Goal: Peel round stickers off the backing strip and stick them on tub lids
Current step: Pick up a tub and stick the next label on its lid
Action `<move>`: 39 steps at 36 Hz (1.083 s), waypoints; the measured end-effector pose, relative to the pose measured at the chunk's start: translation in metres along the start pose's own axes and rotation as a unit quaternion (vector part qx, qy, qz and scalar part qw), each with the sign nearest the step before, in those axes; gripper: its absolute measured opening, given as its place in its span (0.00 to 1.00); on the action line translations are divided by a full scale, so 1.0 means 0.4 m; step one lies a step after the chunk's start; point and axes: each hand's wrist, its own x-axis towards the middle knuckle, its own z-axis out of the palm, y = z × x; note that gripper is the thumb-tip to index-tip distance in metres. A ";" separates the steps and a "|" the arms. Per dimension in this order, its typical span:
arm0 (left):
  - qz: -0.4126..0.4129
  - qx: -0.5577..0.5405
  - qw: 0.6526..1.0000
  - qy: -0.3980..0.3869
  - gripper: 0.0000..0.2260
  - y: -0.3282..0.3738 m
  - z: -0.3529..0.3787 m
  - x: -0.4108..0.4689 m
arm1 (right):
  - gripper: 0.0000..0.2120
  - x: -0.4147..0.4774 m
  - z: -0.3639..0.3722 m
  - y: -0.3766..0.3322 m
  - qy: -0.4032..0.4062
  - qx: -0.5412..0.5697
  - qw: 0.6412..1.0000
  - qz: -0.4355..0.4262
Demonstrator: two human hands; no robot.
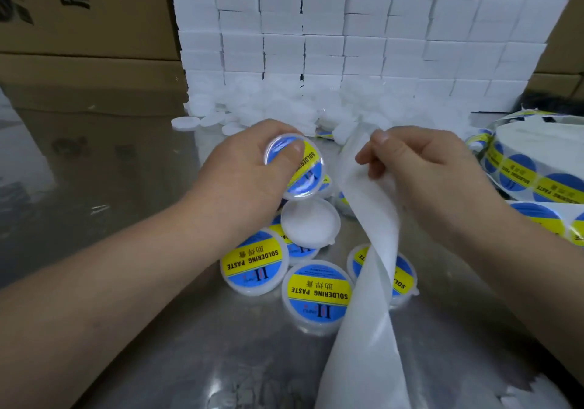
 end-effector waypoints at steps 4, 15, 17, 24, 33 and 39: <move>0.003 -0.020 1.000 0.020 0.10 0.001 0.004 -0.006 | 0.11 -0.005 0.008 0.000 -0.027 -0.047 0.999 -0.005; -0.018 0.104 0.993 0.050 0.15 -0.025 -0.003 0.016 | 0.11 -0.011 0.009 -0.010 -0.043 0.010 0.999 -0.005; -0.061 0.164 0.984 0.018 0.15 -0.034 0.002 0.025 | 0.12 -0.016 0.009 -0.014 -0.056 0.030 0.998 -0.007; -0.138 0.379 0.912 -0.070 0.33 -0.052 0.028 0.056 | 0.17 -0.025 0.007 -0.025 -0.112 0.110 0.987 -0.025; 0.011 0.252 0.964 -0.087 0.32 -0.023 0.011 0.032 | 0.20 -0.024 0.000 -0.020 -0.129 0.218 0.966 -0.052; 0.131 0.139 0.982 0.010 0.16 0.002 0.007 0.009 | 0.11 -0.016 0.001 -0.025 0.022 0.231 0.970 -0.078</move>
